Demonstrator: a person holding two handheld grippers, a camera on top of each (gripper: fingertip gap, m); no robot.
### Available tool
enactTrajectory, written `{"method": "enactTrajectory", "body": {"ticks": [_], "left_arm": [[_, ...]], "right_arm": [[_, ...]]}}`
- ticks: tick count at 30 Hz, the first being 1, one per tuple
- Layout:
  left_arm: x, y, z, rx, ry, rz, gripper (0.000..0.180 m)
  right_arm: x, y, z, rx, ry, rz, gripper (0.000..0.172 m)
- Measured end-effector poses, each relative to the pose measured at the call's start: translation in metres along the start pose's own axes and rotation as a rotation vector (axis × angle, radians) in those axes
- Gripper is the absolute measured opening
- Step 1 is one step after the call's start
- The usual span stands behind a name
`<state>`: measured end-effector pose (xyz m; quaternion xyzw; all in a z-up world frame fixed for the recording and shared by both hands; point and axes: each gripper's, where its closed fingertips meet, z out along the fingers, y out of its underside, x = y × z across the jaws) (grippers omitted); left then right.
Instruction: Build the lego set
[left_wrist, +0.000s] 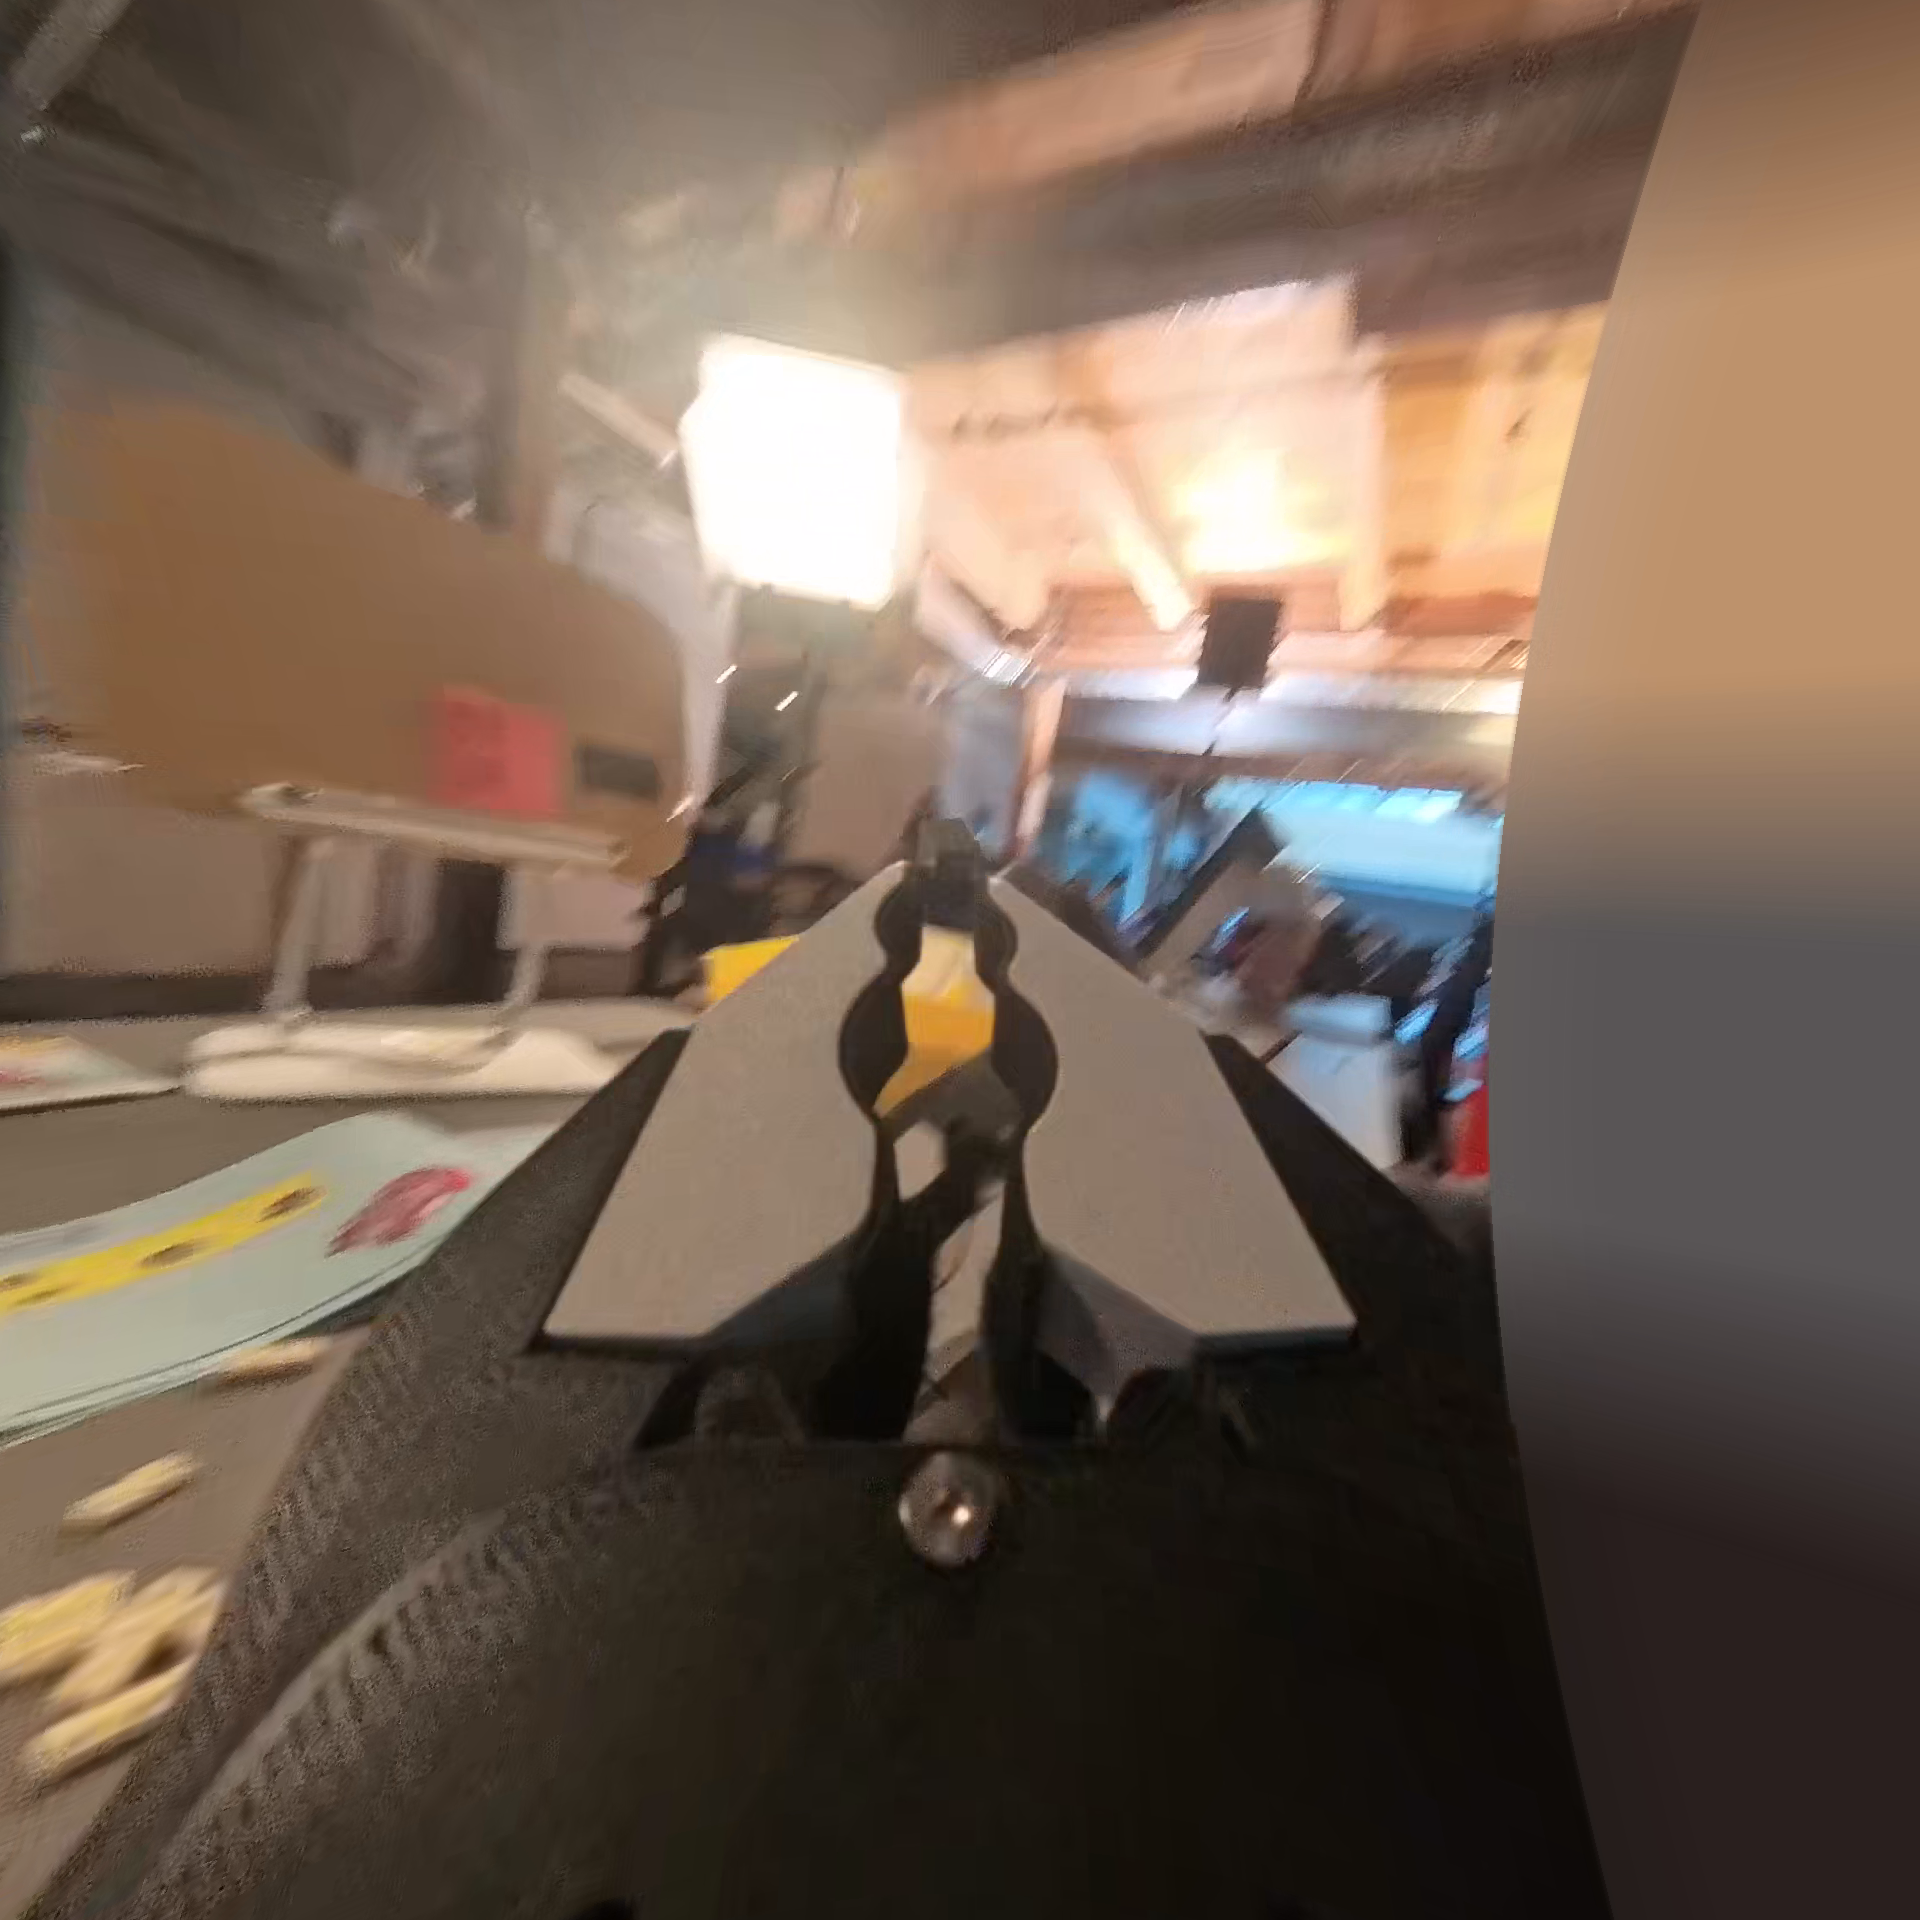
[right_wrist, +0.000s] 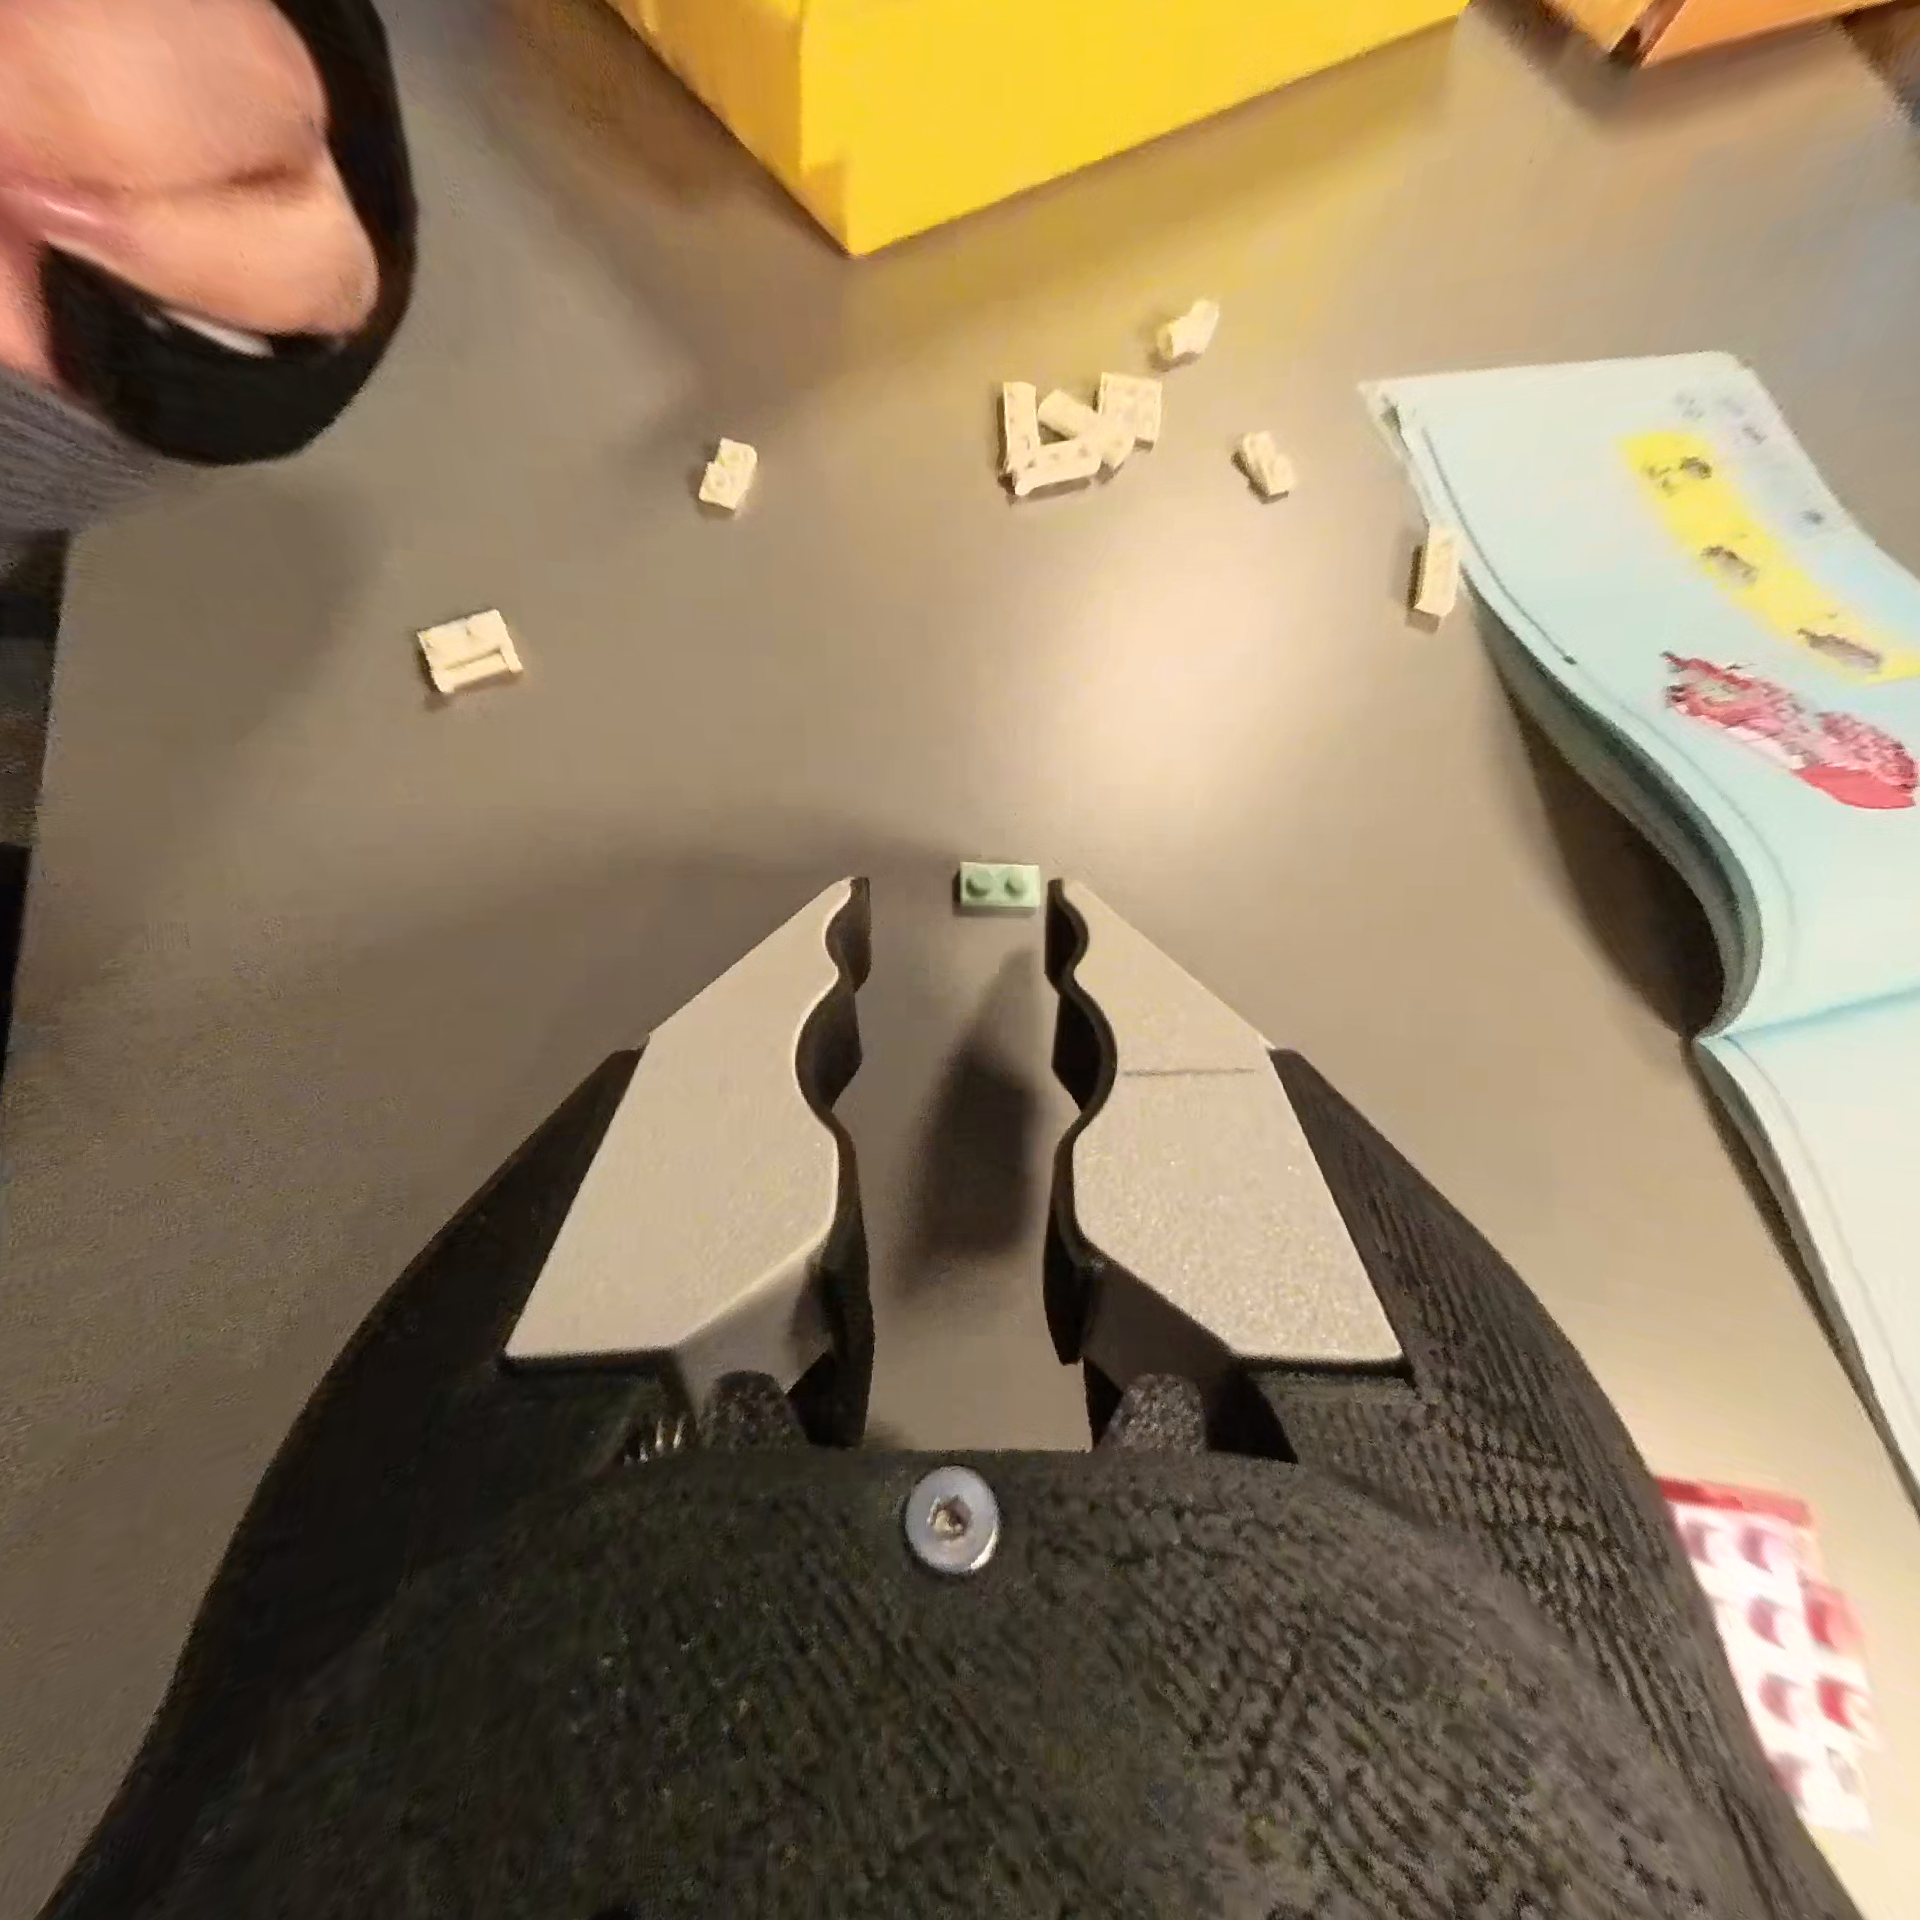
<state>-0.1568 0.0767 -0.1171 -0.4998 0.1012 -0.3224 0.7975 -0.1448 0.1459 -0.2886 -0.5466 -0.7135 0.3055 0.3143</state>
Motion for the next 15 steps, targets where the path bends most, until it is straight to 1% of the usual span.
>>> {"method": "enactTrajectory", "body": {"ticks": [2, 5, 10, 13, 15], "left_arm": [[0.006, -0.012, -0.007, 0.119, 0.100, -0.125, 0.007], [0.004, -0.019, -0.016, 0.218, 0.189, -0.258, 0.007], [0.007, -0.014, -0.017, 0.210, 0.224, -0.270, 0.007], [0.006, -0.014, -0.019, 0.211, 0.217, -0.275, 0.008], [0.004, -0.014, -0.019, 0.210, 0.209, -0.284, 0.008]], "right_arm": [[0.001, 0.002, 0.005, -0.017, 0.002, 0.002, 0.030], [0.003, 0.001, 0.009, -0.027, -0.007, 0.040, 0.027], [0.005, 0.003, 0.009, -0.069, -0.022, 0.112, 0.029], [0.011, 0.004, 0.008, -0.084, -0.015, 0.140, 0.017], [0.011, 0.004, 0.008, -0.099, -0.020, 0.123, 0.014]]}}
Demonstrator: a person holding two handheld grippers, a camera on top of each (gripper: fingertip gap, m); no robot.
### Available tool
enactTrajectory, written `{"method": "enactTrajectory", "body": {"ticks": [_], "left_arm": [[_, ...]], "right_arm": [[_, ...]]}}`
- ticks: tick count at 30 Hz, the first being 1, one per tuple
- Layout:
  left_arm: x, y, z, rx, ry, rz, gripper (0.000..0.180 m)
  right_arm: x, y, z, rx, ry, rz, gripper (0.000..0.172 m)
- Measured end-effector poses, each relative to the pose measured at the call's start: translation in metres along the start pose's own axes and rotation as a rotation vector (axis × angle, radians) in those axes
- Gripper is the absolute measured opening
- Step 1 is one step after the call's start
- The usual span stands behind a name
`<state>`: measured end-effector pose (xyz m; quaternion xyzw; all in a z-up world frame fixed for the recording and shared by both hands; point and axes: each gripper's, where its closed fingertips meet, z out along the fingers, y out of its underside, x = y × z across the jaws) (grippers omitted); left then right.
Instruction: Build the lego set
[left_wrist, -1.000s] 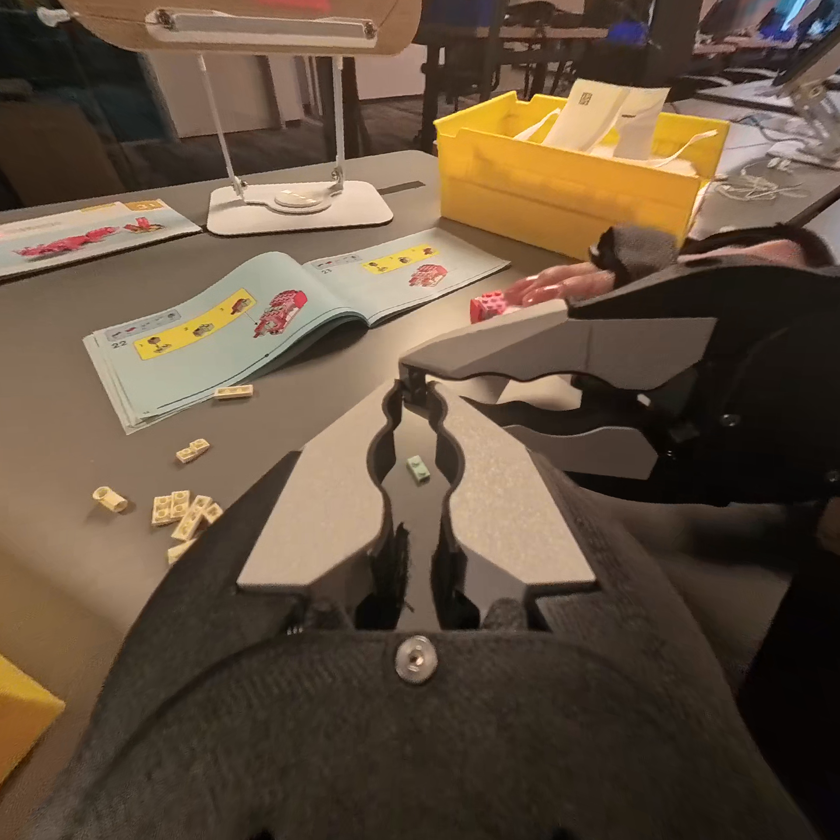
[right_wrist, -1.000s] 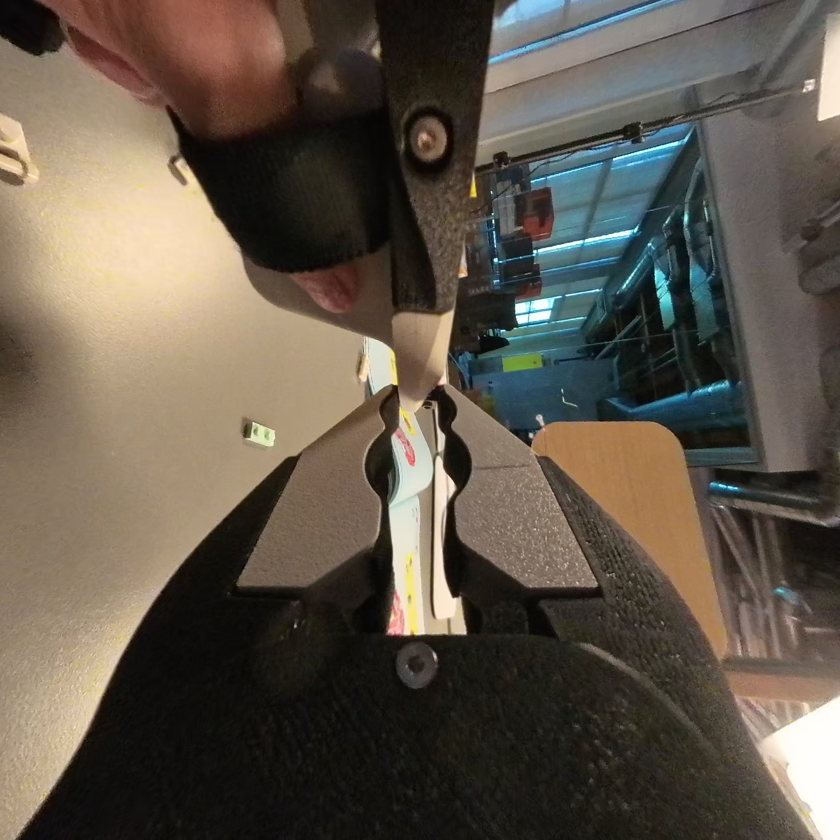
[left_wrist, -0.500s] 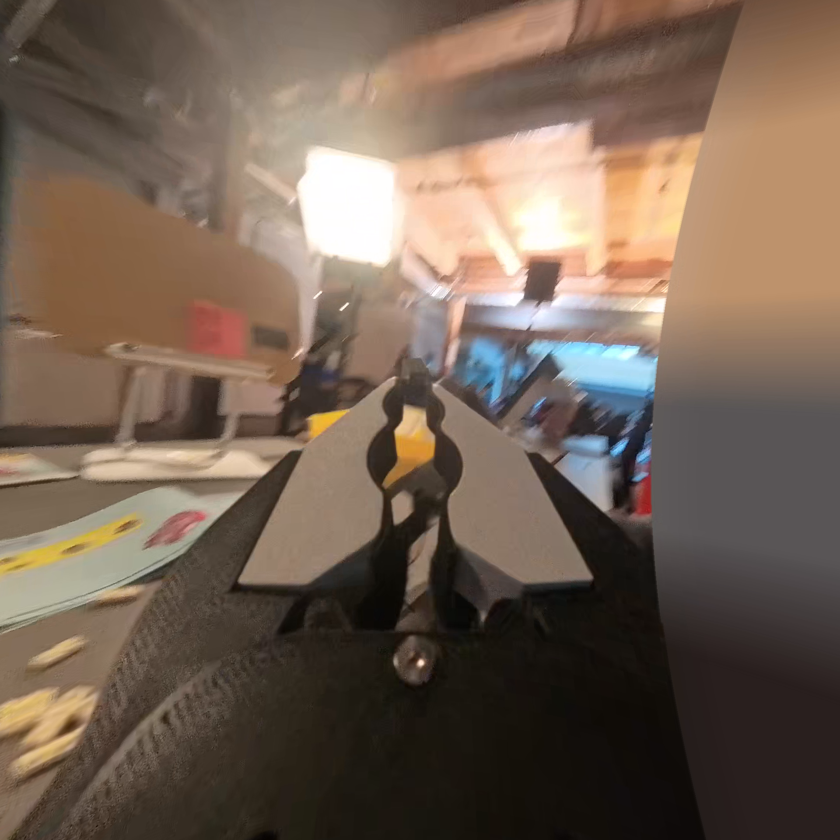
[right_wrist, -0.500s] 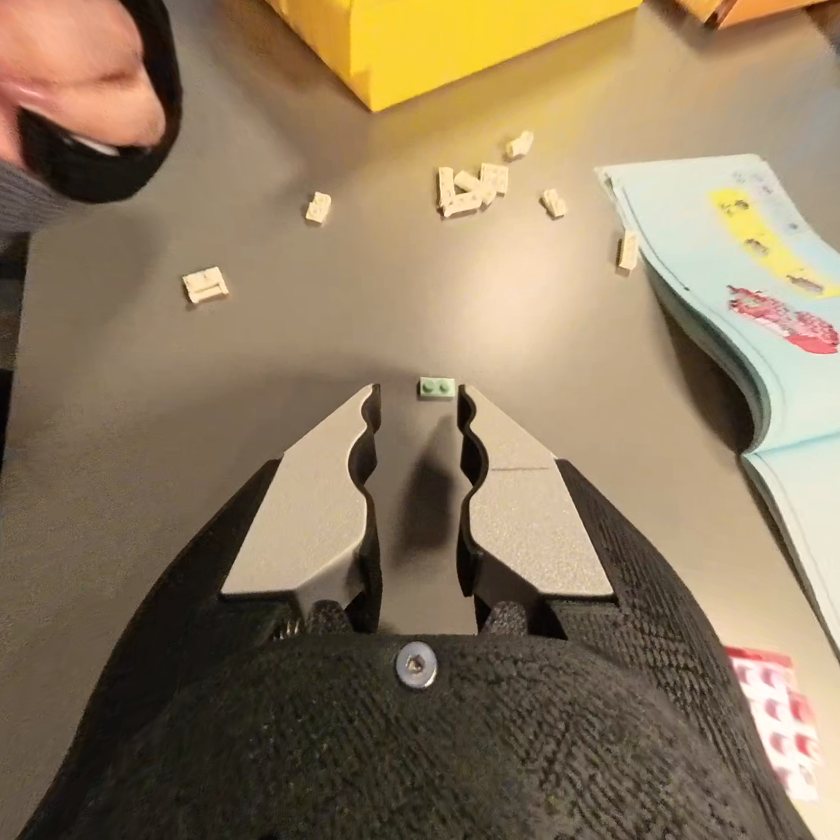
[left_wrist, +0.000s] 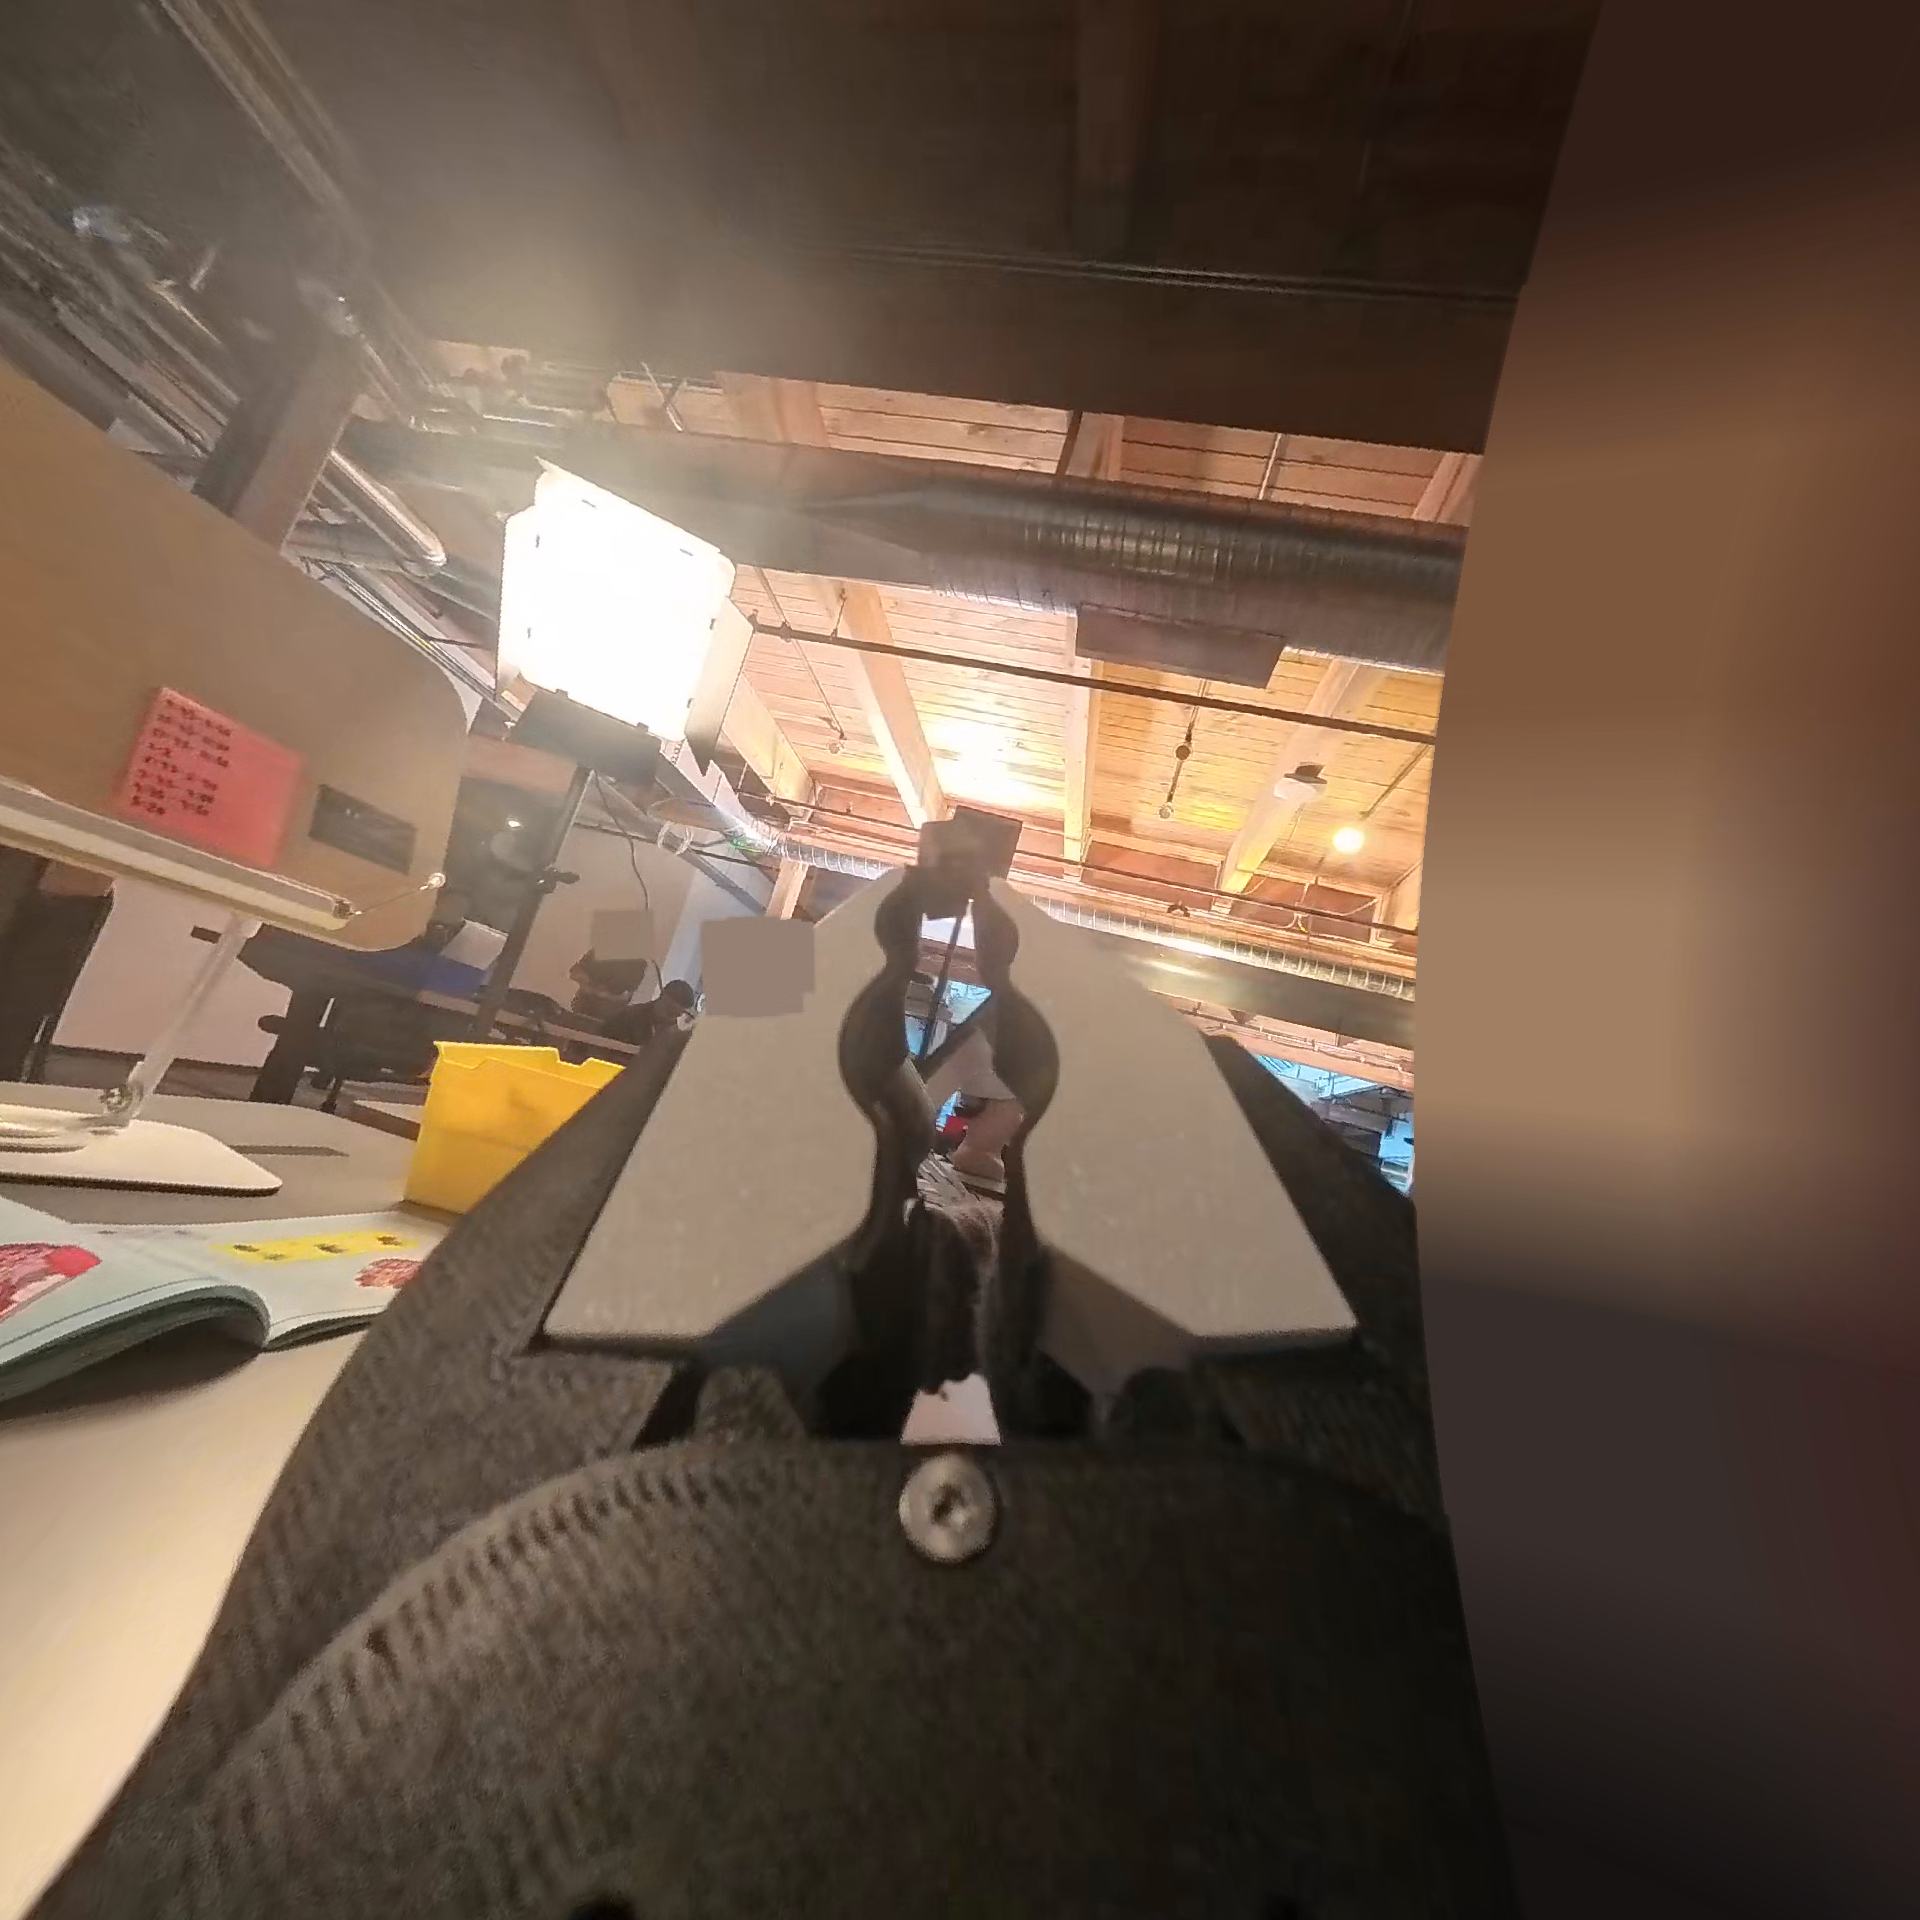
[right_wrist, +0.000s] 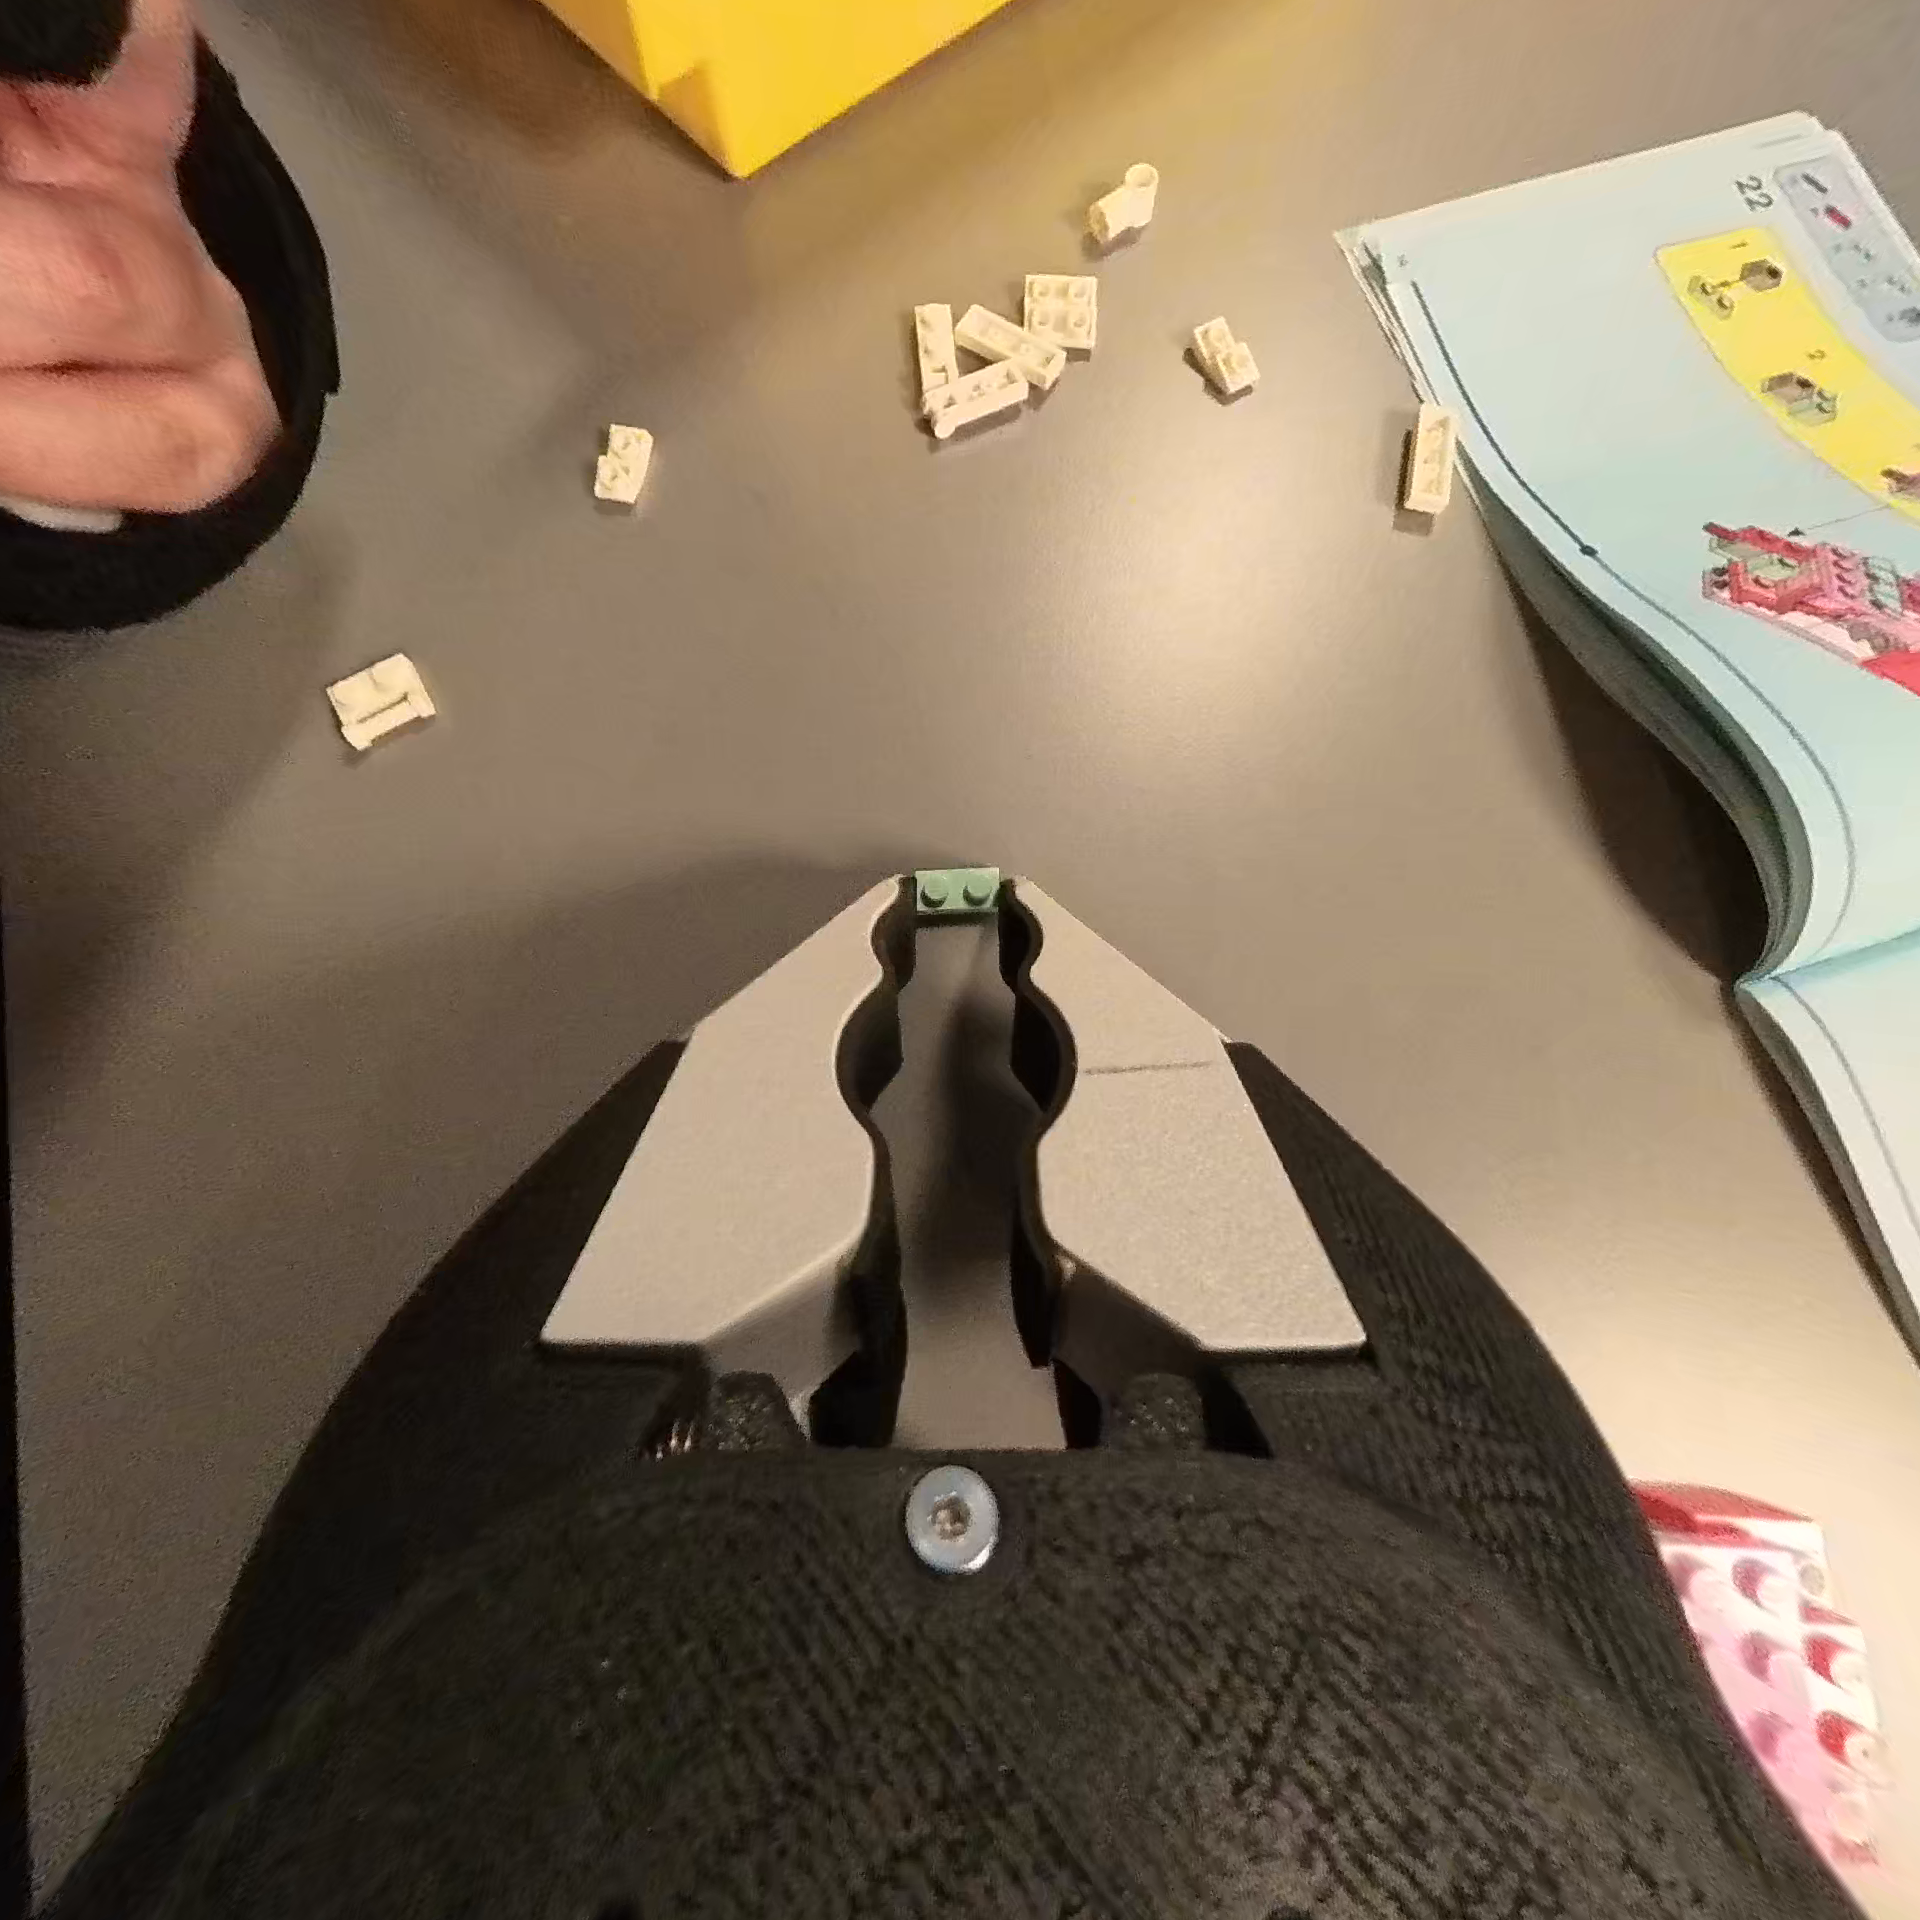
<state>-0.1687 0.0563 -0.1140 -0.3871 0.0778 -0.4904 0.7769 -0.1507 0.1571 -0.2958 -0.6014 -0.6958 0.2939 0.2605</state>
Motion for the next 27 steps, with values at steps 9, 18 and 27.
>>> {"method": "enactTrajectory", "body": {"ticks": [9, 18, 27], "left_arm": [[-0.009, 0.005, 0.000, -0.020, -0.054, -0.020, 0.008], [-0.008, 0.009, 0.002, -0.041, -0.055, -0.010, 0.008], [-0.007, 0.010, 0.002, -0.045, -0.062, 0.013, 0.007]], "right_arm": [[-0.003, 0.017, -0.027, -0.326, 0.241, -1.006, 0.013], [-0.010, 0.047, -0.047, -0.855, 0.100, -2.119, 0.014], [-0.040, 0.033, -0.069, -0.543, 0.008, -1.158, 0.034]]}}
